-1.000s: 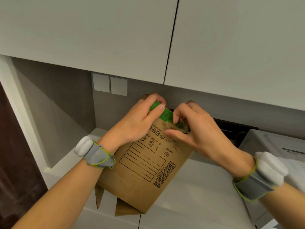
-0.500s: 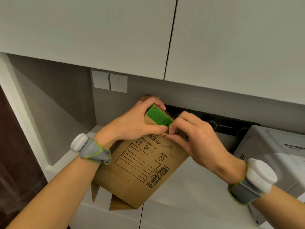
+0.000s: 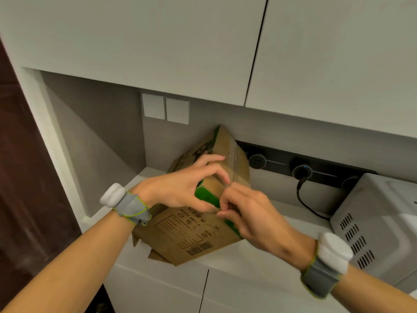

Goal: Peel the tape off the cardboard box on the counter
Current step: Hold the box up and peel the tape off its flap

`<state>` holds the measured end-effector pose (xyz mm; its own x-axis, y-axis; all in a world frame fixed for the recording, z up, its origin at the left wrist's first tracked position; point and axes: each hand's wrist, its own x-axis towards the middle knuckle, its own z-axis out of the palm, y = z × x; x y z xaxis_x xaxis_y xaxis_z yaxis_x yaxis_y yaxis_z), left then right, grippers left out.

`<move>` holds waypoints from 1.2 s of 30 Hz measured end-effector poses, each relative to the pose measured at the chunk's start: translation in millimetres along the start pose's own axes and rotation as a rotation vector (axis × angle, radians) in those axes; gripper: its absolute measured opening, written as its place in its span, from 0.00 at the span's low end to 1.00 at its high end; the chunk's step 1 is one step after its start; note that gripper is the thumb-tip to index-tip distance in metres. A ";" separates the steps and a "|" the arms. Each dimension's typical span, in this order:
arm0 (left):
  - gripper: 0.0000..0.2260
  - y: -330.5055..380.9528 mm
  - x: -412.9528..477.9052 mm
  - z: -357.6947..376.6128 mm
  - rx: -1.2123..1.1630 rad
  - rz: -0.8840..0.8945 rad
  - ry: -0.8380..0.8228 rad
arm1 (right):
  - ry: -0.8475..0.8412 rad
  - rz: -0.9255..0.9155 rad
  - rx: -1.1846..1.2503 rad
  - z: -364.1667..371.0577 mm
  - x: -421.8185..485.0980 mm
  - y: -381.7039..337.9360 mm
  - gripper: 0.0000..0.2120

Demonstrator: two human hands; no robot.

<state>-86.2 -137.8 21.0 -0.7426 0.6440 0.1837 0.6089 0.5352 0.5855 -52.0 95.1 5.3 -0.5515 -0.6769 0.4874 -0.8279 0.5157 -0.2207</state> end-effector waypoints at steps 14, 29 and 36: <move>0.17 -16.8 -17.5 16.5 -0.053 0.076 0.230 | 0.232 0.254 0.356 37.4 -18.2 -12.1 0.09; 0.14 -25.5 -19.5 2.1 -0.084 0.027 0.053 | 0.065 0.434 1.382 48.9 -16.1 28.5 0.13; 0.13 -33.6 -26.4 -8.8 -0.071 -0.025 -0.077 | -0.040 0.469 1.542 80.7 -15.5 31.5 0.21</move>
<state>-89.5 -177.6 3.4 -0.7321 0.6724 0.1093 0.5674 0.5131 0.6441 -77.8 79.4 -77.3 -0.7549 -0.6448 0.1200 0.1109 -0.3059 -0.9456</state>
